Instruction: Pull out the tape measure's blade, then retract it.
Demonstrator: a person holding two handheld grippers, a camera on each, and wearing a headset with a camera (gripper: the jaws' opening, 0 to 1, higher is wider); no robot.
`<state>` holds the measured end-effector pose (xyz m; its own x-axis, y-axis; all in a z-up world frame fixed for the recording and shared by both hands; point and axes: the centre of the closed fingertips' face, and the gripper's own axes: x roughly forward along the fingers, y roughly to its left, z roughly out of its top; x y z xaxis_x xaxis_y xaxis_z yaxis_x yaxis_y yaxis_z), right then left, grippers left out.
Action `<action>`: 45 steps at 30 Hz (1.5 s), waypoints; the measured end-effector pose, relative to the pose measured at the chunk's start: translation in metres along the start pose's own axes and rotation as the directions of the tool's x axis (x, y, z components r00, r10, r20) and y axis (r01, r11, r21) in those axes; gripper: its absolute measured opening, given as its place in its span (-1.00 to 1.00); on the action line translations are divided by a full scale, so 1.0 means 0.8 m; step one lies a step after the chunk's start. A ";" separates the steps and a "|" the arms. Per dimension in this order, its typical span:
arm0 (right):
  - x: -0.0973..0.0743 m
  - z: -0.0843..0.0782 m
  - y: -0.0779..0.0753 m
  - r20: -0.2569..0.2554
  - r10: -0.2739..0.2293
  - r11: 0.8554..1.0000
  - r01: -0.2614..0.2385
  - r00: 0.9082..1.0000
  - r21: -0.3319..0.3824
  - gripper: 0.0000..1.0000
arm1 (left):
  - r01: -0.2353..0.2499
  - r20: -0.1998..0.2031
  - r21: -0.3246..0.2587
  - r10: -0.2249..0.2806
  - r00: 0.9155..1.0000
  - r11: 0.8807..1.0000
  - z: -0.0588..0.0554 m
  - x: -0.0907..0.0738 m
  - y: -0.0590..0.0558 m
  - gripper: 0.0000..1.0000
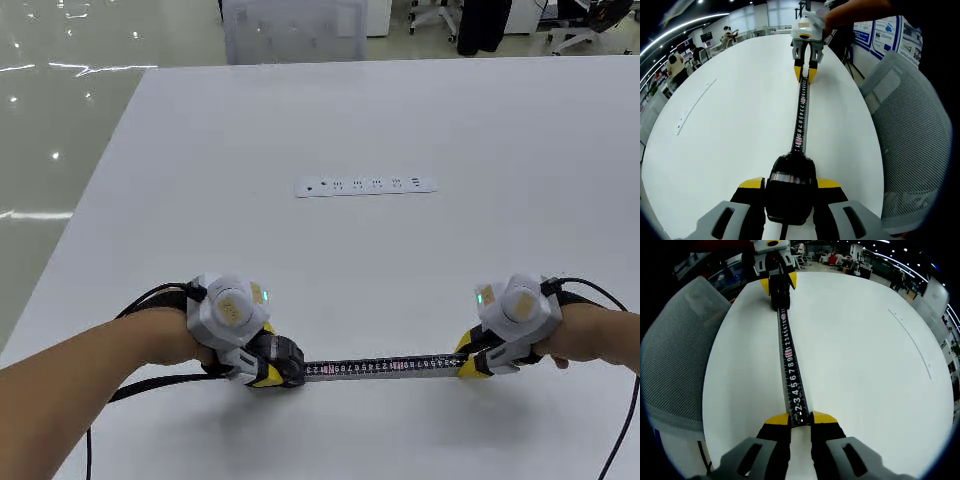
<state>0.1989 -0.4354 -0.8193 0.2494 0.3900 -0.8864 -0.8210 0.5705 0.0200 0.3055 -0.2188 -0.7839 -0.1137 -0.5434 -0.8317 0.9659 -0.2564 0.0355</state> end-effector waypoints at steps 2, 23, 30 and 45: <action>0.000 0.000 -0.001 -0.001 0.000 1.000 0.000 1.000 0.000 -0.75 | -0.001 0.000 0.001 0.001 1.000 1.000 0.000 0.000 0.000 -0.33; 0.000 -0.001 -0.001 -0.050 -0.030 0.999 0.029 0.998 -0.028 -0.70 | -0.020 0.017 0.013 0.020 1.000 1.000 -0.001 -0.001 0.002 -0.30; -0.007 -0.005 -0.012 -0.009 -0.168 0.985 0.168 0.986 0.047 -0.51 | -0.088 -0.008 -0.024 0.088 0.996 0.996 -0.018 -0.006 0.013 -0.20; -0.036 -0.037 0.021 0.103 -0.275 0.932 0.238 0.956 0.273 -0.04 | -0.216 0.095 -0.378 0.270 0.958 0.900 -0.040 -0.049 0.024 0.50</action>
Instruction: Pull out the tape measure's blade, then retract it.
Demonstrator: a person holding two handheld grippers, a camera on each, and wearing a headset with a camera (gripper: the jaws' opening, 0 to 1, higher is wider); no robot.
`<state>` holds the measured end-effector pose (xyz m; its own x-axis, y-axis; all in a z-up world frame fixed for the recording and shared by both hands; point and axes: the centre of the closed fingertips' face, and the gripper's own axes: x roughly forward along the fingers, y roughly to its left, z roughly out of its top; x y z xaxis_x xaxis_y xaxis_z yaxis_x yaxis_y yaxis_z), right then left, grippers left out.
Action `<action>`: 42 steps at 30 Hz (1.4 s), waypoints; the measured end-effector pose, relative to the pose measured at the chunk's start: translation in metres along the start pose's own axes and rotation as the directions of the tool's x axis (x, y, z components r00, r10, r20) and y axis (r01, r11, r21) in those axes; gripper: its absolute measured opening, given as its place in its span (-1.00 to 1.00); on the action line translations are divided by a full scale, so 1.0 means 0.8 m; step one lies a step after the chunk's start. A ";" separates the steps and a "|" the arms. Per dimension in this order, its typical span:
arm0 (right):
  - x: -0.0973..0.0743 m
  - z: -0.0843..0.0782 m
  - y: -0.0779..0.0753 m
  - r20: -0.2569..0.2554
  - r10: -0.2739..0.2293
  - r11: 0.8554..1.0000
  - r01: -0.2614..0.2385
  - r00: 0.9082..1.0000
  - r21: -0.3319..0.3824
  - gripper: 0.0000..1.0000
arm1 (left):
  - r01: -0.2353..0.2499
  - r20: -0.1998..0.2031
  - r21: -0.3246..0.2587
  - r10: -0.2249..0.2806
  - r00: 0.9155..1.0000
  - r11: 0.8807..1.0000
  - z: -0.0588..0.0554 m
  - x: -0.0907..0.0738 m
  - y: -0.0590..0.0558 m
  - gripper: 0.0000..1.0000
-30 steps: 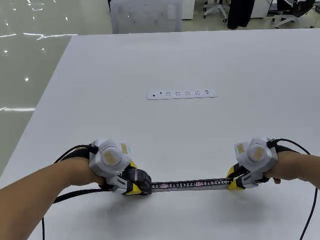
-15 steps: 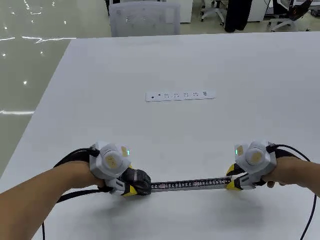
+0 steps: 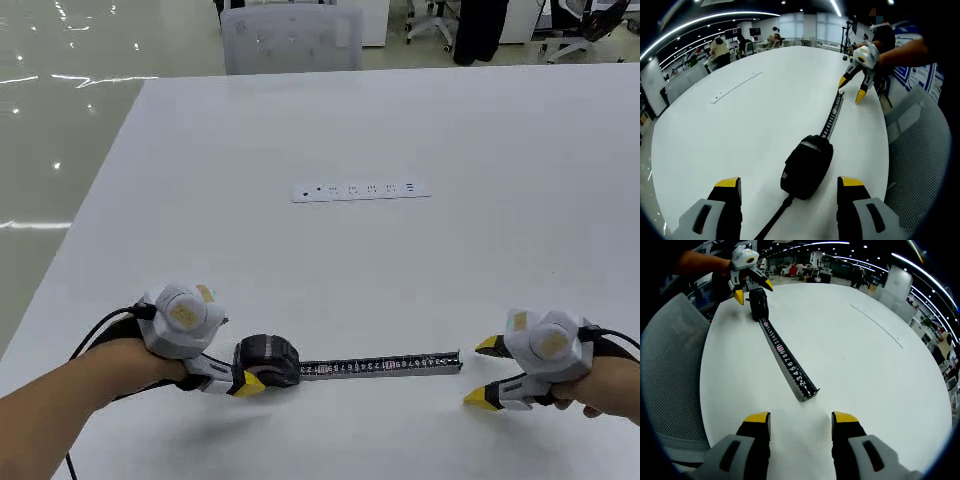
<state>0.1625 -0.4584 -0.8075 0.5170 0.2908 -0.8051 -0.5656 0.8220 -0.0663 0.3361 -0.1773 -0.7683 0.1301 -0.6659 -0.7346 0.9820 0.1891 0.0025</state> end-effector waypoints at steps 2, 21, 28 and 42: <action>-0.009 0.001 -0.001 0.033 -0.023 0.999 0.021 0.999 0.045 -0.02 | -0.006 0.005 -0.025 0.006 1.000 1.000 -0.008 -0.006 0.002 0.56; -0.088 -0.010 0.011 0.158 -0.182 0.964 0.144 0.971 0.223 0.60 | -0.167 0.165 -0.238 0.209 0.964 0.957 -0.048 -0.087 0.004 1.00; -0.111 -0.017 0.008 0.175 -0.247 0.947 0.199 0.953 0.252 0.90 | -0.142 0.192 -0.309 0.208 0.959 0.941 -0.056 -0.102 -0.009 1.00; -0.150 -0.032 0.019 0.174 -0.254 0.947 0.208 0.951 0.245 1.00 | -0.160 0.225 -0.315 0.238 0.945 0.936 -0.061 -0.115 -0.032 1.00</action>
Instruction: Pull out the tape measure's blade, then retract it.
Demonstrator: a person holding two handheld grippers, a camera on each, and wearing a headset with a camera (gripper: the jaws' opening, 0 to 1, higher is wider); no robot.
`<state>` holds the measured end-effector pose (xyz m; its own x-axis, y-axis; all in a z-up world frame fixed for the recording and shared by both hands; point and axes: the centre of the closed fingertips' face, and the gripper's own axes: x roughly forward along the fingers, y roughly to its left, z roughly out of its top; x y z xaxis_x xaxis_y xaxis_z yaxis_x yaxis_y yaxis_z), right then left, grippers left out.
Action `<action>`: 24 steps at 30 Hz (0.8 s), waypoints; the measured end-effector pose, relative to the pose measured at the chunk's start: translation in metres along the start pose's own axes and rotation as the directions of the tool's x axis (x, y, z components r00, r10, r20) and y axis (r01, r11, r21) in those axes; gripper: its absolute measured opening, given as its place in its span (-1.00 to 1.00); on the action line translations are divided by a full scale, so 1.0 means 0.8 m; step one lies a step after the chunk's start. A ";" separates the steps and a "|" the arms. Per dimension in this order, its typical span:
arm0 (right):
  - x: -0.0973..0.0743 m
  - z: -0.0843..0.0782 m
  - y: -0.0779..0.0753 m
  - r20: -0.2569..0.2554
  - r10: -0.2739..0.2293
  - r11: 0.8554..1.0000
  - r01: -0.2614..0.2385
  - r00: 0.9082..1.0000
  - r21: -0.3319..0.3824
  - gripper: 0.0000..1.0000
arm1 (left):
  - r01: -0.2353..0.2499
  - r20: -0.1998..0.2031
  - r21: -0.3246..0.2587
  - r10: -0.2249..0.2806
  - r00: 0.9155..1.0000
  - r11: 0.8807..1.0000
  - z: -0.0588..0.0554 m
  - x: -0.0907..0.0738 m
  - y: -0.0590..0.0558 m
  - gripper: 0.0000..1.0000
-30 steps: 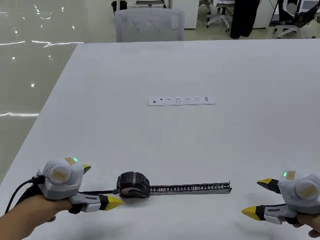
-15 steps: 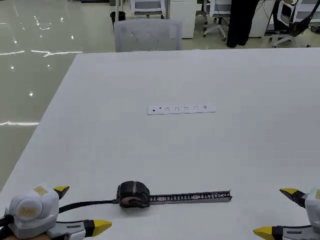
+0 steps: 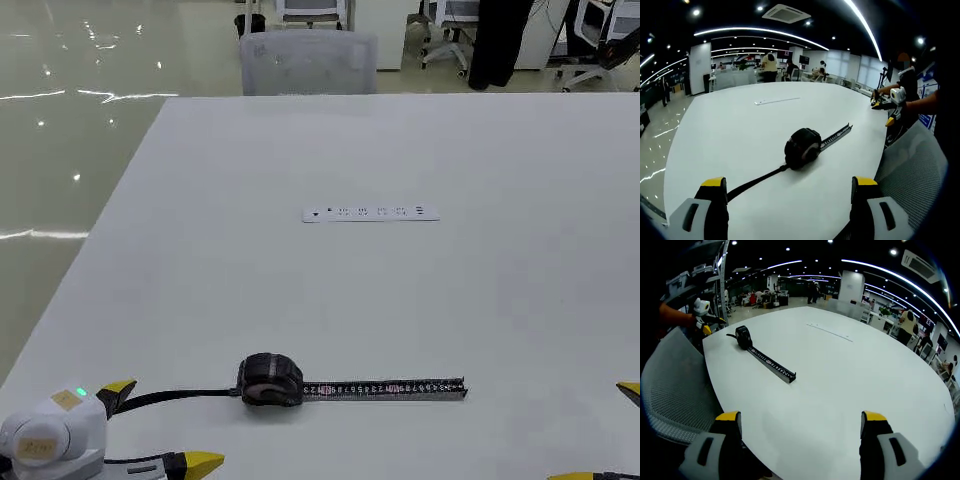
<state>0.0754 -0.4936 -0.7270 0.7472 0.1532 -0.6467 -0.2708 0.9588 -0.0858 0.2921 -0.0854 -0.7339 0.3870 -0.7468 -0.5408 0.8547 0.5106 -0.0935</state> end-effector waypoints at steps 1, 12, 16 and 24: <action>0.000 -0.003 0.002 -0.001 0.005 1.000 -0.005 1.000 -0.007 1.00 | -0.004 -0.005 -0.003 0.004 1.000 1.000 -0.001 0.000 0.001 1.00; -0.008 -0.005 0.010 0.009 0.009 1.000 -0.009 1.000 -0.011 1.00 | 0.005 0.004 0.001 -0.005 1.000 1.000 0.006 -0.006 -0.002 1.00; -0.012 -0.004 0.012 0.011 0.006 1.000 -0.006 1.000 -0.012 1.00 | 0.005 0.009 0.006 -0.005 1.000 1.000 0.006 -0.007 -0.001 1.00; -0.012 -0.007 0.018 0.002 0.014 0.999 -0.014 1.000 -0.030 1.00 | -0.004 0.005 0.003 0.004 1.000 1.000 0.002 -0.013 0.002 1.00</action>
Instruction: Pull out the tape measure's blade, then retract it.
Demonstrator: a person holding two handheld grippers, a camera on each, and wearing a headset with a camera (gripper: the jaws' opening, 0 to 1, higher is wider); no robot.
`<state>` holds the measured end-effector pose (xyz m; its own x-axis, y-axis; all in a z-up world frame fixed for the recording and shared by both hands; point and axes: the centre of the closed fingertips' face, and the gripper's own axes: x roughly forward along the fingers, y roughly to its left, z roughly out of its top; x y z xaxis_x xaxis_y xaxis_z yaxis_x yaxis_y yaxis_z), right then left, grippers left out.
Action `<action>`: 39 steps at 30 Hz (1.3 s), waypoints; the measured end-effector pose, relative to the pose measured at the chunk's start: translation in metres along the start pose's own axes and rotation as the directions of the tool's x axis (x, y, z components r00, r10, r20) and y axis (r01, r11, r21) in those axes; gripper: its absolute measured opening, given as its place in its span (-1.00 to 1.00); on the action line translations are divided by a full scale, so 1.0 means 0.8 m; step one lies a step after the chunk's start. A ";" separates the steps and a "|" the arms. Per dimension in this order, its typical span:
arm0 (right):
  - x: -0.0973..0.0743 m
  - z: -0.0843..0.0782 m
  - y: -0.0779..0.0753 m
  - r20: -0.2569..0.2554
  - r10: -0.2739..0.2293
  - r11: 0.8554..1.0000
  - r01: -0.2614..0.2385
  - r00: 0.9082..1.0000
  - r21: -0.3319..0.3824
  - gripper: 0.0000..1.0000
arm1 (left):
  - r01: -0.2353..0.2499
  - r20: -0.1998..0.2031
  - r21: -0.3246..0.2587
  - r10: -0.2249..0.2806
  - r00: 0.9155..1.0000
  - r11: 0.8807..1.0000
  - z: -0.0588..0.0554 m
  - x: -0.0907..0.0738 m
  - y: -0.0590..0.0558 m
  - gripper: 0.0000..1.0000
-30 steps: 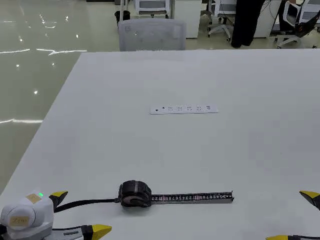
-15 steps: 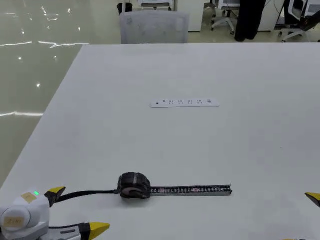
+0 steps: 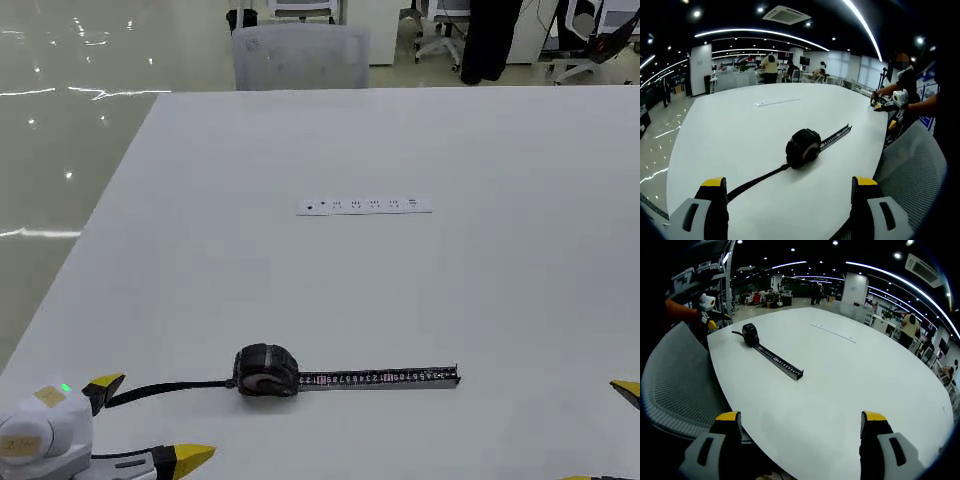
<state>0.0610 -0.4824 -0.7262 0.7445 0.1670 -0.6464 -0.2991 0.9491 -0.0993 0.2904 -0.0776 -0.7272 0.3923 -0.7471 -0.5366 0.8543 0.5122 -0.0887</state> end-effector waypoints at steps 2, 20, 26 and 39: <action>0.001 -0.001 0.001 -0.003 -0.003 1.000 0.003 1.000 0.001 1.00 | -0.001 0.001 -0.005 0.001 1.000 1.000 0.000 -0.002 0.001 1.00; 0.001 0.004 0.004 0.004 -0.001 0.999 0.001 1.000 0.039 1.00 | -0.007 0.008 -0.003 0.007 1.000 1.000 0.007 -0.007 -0.001 1.00; 0.000 0.001 0.005 -0.002 -0.006 0.999 0.006 1.000 0.047 1.00 | -0.021 -0.003 -0.001 0.021 1.000 1.000 0.004 -0.007 0.004 1.00; 0.006 0.010 -0.002 -0.048 0.036 0.998 -0.038 0.998 -0.044 1.00 | -0.099 -0.008 -0.028 0.099 0.995 0.995 0.029 0.008 0.004 1.00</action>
<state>0.0697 -0.4810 -0.7233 0.7035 0.1880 -0.6854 -0.3532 0.9293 -0.1076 0.3031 -0.0904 -0.7114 0.4721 -0.6896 -0.5491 0.8015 0.5951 -0.0584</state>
